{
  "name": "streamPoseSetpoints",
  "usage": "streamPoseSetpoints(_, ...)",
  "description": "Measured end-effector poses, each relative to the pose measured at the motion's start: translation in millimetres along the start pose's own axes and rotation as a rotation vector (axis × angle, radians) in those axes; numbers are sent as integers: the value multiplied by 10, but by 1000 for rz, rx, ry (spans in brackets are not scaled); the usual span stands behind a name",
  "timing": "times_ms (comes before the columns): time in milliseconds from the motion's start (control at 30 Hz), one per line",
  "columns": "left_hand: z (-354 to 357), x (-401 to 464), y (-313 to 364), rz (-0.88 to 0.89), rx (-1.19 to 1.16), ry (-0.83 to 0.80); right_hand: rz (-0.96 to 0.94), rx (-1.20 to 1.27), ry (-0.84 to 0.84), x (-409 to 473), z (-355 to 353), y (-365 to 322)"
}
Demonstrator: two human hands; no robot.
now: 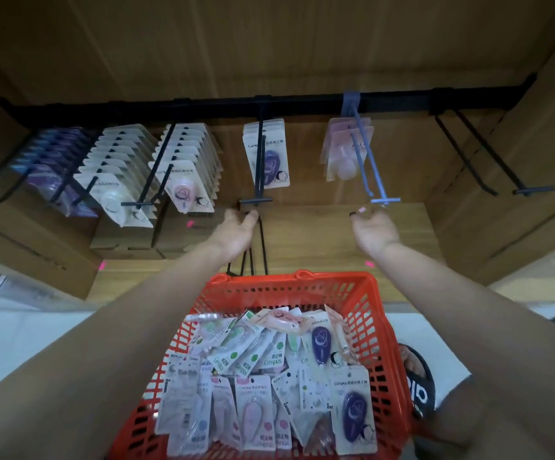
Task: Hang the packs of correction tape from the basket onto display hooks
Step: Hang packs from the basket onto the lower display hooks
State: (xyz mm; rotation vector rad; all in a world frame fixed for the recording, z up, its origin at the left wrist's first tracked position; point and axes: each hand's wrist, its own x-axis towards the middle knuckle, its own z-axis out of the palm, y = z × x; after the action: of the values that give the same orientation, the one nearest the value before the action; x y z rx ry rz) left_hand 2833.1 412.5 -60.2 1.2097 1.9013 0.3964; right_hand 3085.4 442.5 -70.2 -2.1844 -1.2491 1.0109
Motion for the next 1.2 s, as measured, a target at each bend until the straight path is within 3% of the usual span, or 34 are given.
streamPoseSetpoints(133, 333, -694, -620, 95, 150, -45, -72, -7, 15, -523, 242, 269)
streamPoseSetpoints(300, 731, -978, -1477, 132, 469, -173, -239, -228, -251, -1032, 428, 703)
streamPoseSetpoints(400, 883, -1082, -1625, 114, 567, -248, -356, -545, -361, -1188, 515, 992)
streamPoseSetpoints(500, 970, -1066, -1759, 99, 626, -205, -356, -804, -578, -1267, 591, 1248)
streamPoseSetpoints(567, 1011, -1042, -1825, 70, 559, -151, -349, -869, -616, -1299, 616, 1385)
streamPoseSetpoints(667, 1004, -1024, -1829, 77, 419, 43, -402, -823, -491, -1288, 669, 1459)
streamPoseSetpoints(767, 934, -945, -1831, 67, 464, 192, -475, -694, -394, -1229, 726, 1402)
streamPoseSetpoints(833, 914, -876, -1881, -9, 545, 121, -506, -650, -431, -1178, 766, 1366)
streamPoseSetpoints(967, 929, -844, -1996, -95, 431, -95, -479, -687, -574, -1124, 863, 1335)
streamPoseSetpoints(1100, 981, -845, -1889, 53, 696, 7, -398, -653, -641, -1042, 918, 1332)
streamPoseSetpoints(1200, 1052, -823, -1660, 243, 694, -55, -343, -527, -608, -987, 922, 1307)
